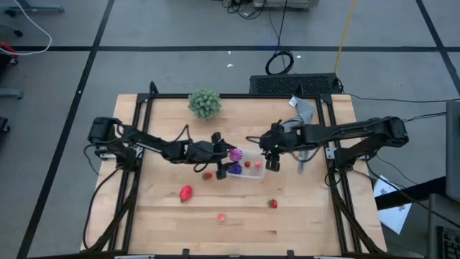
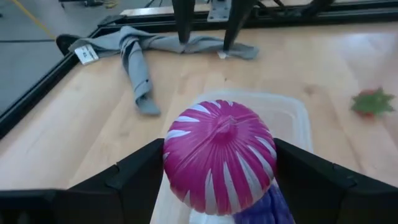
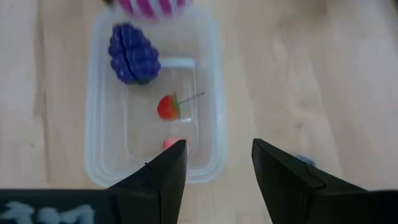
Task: Pick and placing Produce into tupperware
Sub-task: Put the onion into the transparent container
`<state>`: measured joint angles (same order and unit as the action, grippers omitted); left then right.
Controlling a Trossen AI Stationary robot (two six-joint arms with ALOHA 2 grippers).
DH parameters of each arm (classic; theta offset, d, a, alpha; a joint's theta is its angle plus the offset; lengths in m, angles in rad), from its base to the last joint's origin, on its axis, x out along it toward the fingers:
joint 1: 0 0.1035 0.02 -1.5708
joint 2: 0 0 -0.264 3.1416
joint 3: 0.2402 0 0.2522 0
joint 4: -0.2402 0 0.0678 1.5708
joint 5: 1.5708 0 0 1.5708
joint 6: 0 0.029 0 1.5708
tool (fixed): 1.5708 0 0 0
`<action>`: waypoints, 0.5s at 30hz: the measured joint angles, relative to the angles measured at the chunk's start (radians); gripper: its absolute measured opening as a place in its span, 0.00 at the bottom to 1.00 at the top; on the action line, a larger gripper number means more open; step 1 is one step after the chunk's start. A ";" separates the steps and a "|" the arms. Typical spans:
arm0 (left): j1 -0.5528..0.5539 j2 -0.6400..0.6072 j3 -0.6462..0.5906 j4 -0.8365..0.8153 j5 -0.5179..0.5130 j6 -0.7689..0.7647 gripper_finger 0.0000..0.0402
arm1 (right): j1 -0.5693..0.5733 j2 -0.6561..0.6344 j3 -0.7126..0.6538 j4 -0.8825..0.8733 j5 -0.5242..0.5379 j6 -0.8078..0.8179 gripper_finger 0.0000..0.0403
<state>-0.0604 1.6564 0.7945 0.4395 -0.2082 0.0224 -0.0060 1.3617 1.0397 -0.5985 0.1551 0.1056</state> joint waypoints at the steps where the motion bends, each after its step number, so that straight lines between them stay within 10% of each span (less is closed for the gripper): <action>1: 0.003 0.018 0.012 -0.003 0.003 -0.001 0.71 | -0.002 -0.021 0.000 0.002 0.000 -0.002 0.43; 15: -0.017 0.146 0.198 -0.226 0.005 -0.007 0.70 | -0.003 -0.244 0.000 0.129 0.000 -0.043 0.43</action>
<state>-0.0778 1.8028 0.9928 0.2138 -0.2035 0.0159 -0.0090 1.1176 1.0401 -0.4698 0.1555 0.0631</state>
